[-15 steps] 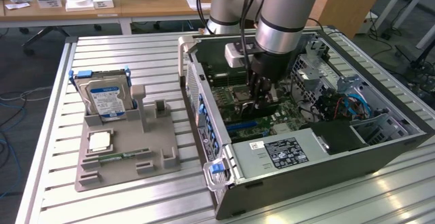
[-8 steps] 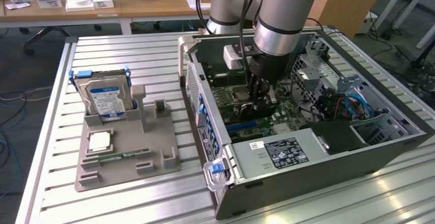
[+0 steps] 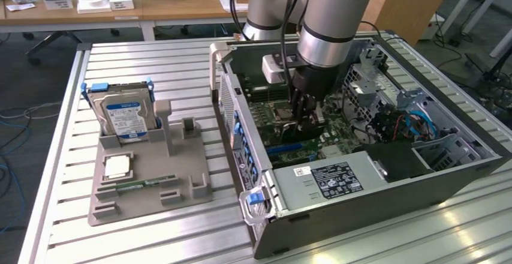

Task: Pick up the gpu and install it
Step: 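Insert the gpu into the slot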

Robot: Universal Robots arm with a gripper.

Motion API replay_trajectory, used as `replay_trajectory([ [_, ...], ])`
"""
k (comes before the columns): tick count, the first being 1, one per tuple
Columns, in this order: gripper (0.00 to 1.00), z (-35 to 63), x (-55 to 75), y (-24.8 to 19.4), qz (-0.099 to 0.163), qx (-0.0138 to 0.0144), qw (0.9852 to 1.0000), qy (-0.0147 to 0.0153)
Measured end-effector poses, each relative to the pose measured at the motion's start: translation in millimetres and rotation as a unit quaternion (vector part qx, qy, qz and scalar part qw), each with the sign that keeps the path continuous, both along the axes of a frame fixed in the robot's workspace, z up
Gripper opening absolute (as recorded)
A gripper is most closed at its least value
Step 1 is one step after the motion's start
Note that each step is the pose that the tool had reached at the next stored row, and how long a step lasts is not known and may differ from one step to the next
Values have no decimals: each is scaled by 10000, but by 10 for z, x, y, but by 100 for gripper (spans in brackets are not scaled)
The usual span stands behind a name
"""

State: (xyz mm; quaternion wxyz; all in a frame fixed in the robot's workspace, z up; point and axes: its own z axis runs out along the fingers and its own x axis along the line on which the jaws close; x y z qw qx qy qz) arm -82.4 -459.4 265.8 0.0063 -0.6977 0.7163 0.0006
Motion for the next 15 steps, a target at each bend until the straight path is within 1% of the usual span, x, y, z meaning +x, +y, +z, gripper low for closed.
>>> replay_trajectory([
  [15, 27, -86, -13, 0, 0, -1, 10000, 1],
])
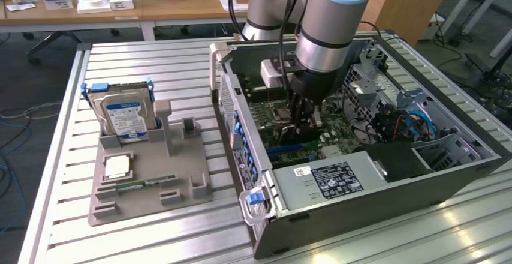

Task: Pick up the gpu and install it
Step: 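Insert the gpu into the slot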

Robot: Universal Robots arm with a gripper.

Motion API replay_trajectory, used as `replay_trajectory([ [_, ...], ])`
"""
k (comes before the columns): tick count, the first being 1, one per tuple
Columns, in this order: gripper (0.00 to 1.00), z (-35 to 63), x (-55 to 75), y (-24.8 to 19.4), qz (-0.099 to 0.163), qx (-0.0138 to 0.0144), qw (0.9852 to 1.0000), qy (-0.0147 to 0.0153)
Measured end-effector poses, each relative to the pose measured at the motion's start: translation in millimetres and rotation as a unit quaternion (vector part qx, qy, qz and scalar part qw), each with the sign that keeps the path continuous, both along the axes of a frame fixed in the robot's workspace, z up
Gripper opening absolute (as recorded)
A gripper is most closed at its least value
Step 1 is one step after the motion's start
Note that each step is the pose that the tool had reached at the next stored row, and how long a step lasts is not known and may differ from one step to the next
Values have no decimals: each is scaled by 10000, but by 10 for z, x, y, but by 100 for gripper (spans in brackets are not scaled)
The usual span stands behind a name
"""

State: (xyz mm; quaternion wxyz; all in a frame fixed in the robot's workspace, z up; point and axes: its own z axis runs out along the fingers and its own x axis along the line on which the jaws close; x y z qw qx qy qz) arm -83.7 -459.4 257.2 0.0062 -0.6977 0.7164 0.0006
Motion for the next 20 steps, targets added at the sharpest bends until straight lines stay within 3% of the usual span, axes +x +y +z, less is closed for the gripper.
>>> replay_trajectory([
  [20, 27, -74, -11, 0, 0, 1, 10000, 0],
])
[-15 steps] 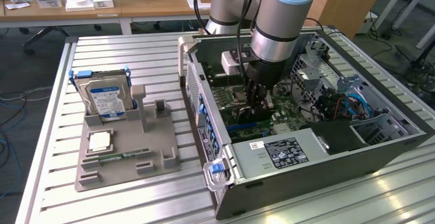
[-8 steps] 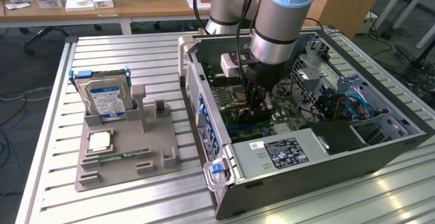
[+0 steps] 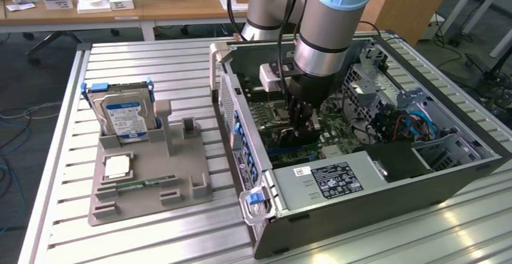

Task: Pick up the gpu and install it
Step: 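Insert the gpu into the slot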

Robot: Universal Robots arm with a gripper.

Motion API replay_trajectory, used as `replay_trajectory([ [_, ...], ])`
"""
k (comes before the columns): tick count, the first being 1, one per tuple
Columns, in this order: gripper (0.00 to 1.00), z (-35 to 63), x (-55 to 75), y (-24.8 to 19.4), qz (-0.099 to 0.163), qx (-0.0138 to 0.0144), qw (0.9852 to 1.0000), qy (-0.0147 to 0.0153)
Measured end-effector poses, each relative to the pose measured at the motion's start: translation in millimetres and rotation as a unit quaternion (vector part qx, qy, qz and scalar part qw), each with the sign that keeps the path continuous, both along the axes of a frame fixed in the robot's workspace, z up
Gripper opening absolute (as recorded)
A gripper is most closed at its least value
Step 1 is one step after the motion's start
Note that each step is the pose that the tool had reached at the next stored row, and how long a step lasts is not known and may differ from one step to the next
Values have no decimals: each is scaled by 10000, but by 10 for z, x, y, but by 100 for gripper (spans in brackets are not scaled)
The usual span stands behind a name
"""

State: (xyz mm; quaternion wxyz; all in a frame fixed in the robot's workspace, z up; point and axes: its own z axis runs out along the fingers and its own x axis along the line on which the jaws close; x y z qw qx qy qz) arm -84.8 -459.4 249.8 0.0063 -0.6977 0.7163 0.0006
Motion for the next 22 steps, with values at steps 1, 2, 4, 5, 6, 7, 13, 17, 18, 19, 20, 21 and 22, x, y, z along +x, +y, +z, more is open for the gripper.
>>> replay_trajectory([
  [1, 27, -5, 0, 0, 0, 1, 10000, 0],
  [2, 27, -7, 0, 0, 0, 0, 10000, 0],
  [4, 27, -7, 0, 0, 0, -1, 10000, 0],
  [5, 27, -7, 0, 0, 0, -1, 10000, 0],
  [6, 27, -7, 0, 0, 0, -1, 10000, 0],
  [7, 27, -7, 0, 0, 0, -1, 10000, 0],
  [13, 27, -18, -2, 0, 0, -1, 10000, 0],
  [17, 27, -29, -5, 0, 0, 0, 10000, 0],
  [18, 27, -32, -5, 0, 0, 0, 10000, 0],
  [19, 27, -34, -5, 0, 1, -1, 10000, 1],
  [20, 27, -35, -6, 0, 0, -1, 10000, 1],
  [21, 27, -36, -6, 0, 0, -1, 10000, 1],
  [22, 27, -39, -6, 0, 0, -1, 10000, 0],
])
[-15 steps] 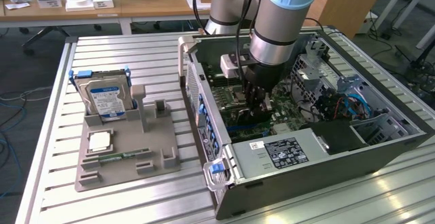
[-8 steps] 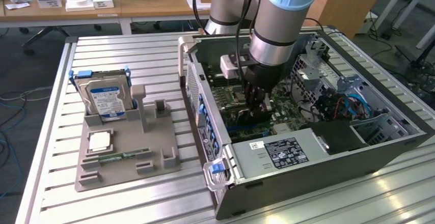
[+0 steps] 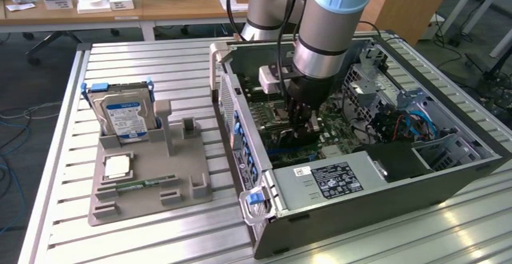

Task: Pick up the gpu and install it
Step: 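Insert the gpu into the slot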

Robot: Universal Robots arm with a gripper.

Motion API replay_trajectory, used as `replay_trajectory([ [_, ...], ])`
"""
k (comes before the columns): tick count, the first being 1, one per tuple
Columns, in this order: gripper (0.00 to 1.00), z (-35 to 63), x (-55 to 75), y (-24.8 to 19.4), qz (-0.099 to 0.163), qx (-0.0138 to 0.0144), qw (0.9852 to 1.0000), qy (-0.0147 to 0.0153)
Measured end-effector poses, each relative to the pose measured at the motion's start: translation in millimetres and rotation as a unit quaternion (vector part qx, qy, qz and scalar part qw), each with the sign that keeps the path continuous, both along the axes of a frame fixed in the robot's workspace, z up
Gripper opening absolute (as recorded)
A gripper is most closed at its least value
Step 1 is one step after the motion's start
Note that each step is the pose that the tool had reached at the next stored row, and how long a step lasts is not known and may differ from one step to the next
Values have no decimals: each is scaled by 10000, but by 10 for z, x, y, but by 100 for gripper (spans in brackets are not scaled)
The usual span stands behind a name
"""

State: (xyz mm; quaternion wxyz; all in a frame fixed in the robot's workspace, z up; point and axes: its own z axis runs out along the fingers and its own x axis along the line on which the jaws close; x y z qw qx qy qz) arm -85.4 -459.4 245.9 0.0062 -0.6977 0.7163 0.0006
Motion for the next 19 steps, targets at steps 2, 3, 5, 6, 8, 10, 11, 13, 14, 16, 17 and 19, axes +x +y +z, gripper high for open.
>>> replay_trajectory([
  [2, 27, -7, 0, 0, 0, 0, 10000, 0],
  [3, 27, -8, -1, 0, 0, -1, 10000, 1],
  [5, 27, -9, 0, 0, 0, -2, 10000, 1],
  [6, 27, -13, 0, 0, 0, -1, 10000, 0],
  [8, 27, -17, -1, 0, 0, -2, 10000, 1],
  [10, 27, -17, -1, 0, 0, -1, 10000, 1],
  [11, 27, -18, -1, 0, 0, 0, 10000, 0],
  [13, 27, -18, -1, 0, 0, 0, 10000, 0],
  [14, 27, -18, -1, 0, 0, 0, 10000, 0],
  [16, 27, -18, -1, 0, 0, 0, 10000, 0],
  [17, 27, -19, -1, 0, 0, 0, 10000, 0],
  [19, 27, -24, -1, 0, 0, -1, 10000, 1],
])
